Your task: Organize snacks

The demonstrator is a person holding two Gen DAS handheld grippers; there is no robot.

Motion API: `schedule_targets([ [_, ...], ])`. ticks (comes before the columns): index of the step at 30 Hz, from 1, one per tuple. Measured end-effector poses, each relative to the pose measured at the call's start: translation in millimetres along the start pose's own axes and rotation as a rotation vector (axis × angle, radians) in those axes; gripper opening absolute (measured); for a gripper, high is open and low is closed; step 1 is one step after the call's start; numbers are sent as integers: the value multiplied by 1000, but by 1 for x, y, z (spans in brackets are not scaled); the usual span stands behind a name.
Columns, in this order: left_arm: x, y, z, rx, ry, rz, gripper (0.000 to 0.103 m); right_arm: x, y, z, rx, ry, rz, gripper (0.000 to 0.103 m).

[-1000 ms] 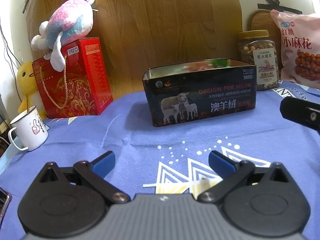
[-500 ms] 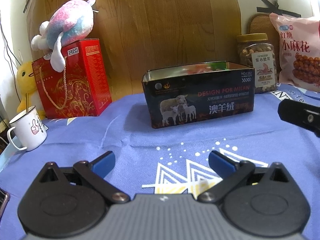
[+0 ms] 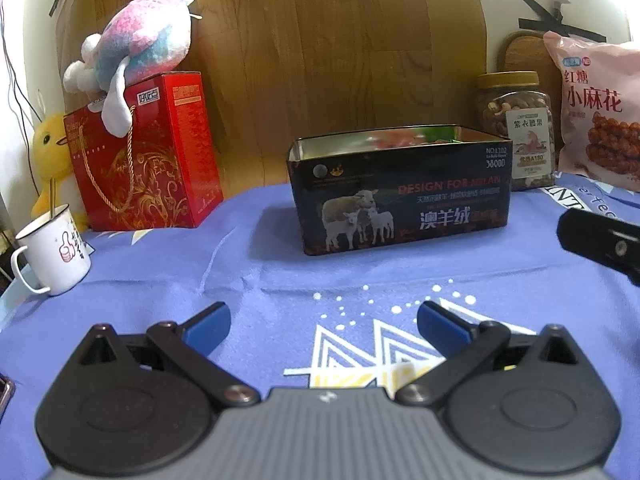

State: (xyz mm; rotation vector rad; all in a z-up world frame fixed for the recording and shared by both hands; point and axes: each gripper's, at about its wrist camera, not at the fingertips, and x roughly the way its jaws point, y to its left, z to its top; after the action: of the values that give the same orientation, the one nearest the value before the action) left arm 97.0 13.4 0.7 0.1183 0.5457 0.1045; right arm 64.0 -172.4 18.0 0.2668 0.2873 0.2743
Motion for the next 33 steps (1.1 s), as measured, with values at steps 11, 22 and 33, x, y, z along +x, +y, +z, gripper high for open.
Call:
schedule_targets([
  [11,1,2,0,-8,8,-10,103,-1,-1,0,2,-4,-1,81],
  [22,-1,-1,0,3,-2,10,103,-1,-2,0,-5,-6,7,81],
  [33,-1,0,0,2,0,8,103,-2,-2,0,-6,-9,12,81],
])
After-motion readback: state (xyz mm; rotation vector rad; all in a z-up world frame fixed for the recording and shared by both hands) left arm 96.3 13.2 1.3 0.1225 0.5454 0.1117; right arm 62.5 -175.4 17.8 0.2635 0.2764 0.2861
